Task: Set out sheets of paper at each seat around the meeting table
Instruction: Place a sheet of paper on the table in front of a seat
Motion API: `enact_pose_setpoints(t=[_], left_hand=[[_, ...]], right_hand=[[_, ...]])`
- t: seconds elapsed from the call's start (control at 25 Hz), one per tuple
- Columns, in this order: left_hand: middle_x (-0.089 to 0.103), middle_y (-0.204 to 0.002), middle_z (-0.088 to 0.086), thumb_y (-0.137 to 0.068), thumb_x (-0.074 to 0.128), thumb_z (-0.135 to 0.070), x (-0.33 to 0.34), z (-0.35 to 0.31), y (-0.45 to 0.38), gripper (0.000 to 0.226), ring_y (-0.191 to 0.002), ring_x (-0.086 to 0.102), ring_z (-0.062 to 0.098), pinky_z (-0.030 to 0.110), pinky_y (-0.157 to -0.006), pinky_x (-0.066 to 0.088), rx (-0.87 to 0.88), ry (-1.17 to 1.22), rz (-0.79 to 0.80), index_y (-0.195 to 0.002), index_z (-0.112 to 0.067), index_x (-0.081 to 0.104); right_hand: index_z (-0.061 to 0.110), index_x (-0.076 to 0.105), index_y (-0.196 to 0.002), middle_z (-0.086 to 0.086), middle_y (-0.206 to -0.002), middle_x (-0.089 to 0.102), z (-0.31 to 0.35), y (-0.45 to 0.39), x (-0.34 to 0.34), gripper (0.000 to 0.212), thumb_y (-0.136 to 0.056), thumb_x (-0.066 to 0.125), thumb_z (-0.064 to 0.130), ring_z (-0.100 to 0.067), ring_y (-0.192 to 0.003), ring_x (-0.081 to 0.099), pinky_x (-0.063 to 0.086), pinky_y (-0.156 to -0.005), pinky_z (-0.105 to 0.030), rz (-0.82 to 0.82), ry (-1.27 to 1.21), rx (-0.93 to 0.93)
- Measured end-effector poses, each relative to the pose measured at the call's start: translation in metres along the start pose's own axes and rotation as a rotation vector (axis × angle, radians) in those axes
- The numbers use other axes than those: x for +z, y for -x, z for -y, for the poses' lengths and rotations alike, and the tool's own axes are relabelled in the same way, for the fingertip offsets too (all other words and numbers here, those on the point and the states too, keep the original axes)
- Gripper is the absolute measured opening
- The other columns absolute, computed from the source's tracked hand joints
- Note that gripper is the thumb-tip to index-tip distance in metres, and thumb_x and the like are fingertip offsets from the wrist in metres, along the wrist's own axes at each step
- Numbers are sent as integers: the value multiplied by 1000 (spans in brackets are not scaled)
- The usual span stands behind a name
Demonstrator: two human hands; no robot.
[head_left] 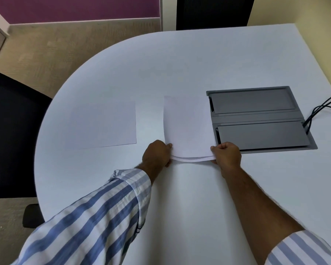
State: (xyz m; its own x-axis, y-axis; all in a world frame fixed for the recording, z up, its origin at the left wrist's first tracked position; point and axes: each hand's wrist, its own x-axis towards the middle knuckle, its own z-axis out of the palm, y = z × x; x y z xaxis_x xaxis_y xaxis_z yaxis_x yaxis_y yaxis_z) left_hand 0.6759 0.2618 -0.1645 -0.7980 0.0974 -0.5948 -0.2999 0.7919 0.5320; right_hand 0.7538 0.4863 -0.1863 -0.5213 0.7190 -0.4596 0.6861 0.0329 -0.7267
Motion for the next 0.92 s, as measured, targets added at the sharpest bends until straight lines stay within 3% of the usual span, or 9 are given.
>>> enact_pose_setpoints(t=[0.08,0.16,0.24,0.32,0.44,0.52,0.72,0.92], left_hand=[[80,-92,9,-106,37,-49,1,-4,3,54,-93,75,29,37,-87,57,86,-312,-67,-98,-9,72],[76,-107,8,-107,34,-50,1,-9,3,53,-103,71,32,37,-79,49,169,-488,-133,-107,-13,72],[75,-104,8,-108,33,-49,0,-10,5,53,-98,71,32,35,-72,45,230,-559,-167,-103,-14,72],[74,-92,6,-108,32,-49,-3,-10,8,54,-90,71,31,32,-68,43,277,-563,-200,-92,-16,71],[62,-72,0,-108,31,-50,-10,-13,22,55,-77,68,26,30,-63,40,319,-488,-264,-74,-18,61],[60,-66,-3,-108,32,-50,-15,-16,34,58,-69,63,23,30,-61,39,338,-407,-302,-69,-17,60],[73,-65,-6,-106,39,-53,-19,-13,79,54,-54,70,8,31,-63,57,350,51,-268,-73,-21,68],[71,-75,-12,-103,53,-41,-20,-8,116,27,-62,74,3,29,-59,53,428,303,-284,-84,-28,69]], right_hand=[[10,70,-80,-2,-78,72,-1,3,0,13,-86,80,16,-25,-78,71,54,-60,-26,-42,103,-84],[9,70,-77,6,-71,64,-1,5,-1,13,-85,80,13,-17,-69,66,40,-57,-18,-80,132,-157],[8,71,-76,8,-72,62,0,9,-2,13,-85,80,12,-9,-65,62,38,-57,-16,-103,136,-213],[10,70,-81,2,-76,68,2,11,-3,11,-88,77,14,-18,-70,68,48,-61,-22,-92,108,-226],[11,64,-88,-7,-79,71,8,19,-8,11,-96,70,14,-26,-63,76,65,-61,-41,-67,-53,-213],[13,61,-90,-7,-79,70,12,30,-13,13,-100,68,16,-20,-52,75,65,-53,-38,-76,-139,-260],[23,56,-92,4,-77,70,9,78,-31,15,-104,64,20,-15,-55,75,60,-46,-29,-155,-238,-413],[33,56,-91,14,-86,72,-1,122,-56,19,-106,62,23,-14,-59,76,61,-49,-29,-230,-308,-426]])
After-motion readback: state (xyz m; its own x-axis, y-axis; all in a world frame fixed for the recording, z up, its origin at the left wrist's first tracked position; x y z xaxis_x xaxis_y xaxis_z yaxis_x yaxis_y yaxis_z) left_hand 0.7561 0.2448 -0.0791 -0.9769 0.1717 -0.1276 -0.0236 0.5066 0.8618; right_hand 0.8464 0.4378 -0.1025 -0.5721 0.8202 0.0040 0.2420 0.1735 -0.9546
